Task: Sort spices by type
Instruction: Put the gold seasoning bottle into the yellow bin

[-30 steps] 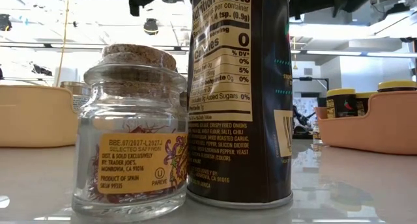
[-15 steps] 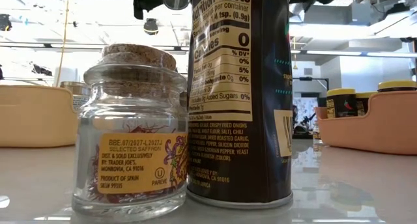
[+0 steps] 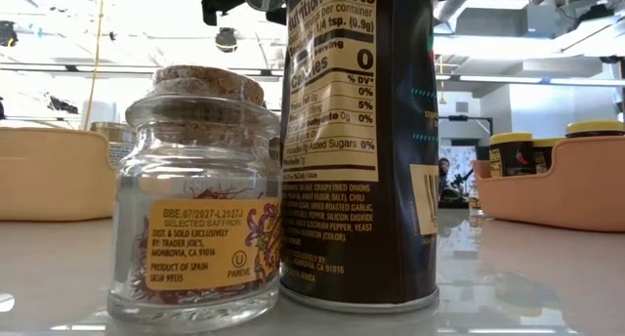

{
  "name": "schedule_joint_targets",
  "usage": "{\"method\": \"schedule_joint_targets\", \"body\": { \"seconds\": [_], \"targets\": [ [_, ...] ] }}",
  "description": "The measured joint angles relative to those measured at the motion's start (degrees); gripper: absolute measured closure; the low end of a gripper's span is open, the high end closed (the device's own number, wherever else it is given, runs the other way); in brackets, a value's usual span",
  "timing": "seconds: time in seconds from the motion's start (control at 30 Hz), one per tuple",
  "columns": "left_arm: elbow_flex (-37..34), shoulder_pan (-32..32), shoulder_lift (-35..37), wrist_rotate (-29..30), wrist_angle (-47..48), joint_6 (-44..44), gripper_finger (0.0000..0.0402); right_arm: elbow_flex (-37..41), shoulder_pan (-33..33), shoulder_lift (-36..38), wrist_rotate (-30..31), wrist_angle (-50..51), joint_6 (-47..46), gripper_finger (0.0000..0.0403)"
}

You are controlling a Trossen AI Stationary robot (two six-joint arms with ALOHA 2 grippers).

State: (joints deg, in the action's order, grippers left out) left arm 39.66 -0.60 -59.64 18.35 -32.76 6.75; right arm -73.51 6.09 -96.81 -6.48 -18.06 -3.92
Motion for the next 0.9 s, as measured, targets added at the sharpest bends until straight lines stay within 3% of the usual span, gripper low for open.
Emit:
{"method": "schedule_joint_targets", "body": {
  "seconds": [0.3, 0.5, 0.9],
  "targets": [
    [0.00, -0.02, 0.00, -0.07, 2.05, 1.30, 0.0123, -5.96, -0.04, -3.00, -2.91, 5.47, -0.07, 0.0043],
    [0.00, -0.01, 0.00, -0.02, 2.52, 1.55, 0.0123, -6.52, 0.04, -2.91, -2.89, 7.39, 0.83, 0.0103],
    [0.00, -0.07, 0.00, -0.08, 4.41, 3.43, 0.0114, -6.52, -0.04, -2.91, -2.89, 8.97, 0.83, 0.0103]
  ]
}}
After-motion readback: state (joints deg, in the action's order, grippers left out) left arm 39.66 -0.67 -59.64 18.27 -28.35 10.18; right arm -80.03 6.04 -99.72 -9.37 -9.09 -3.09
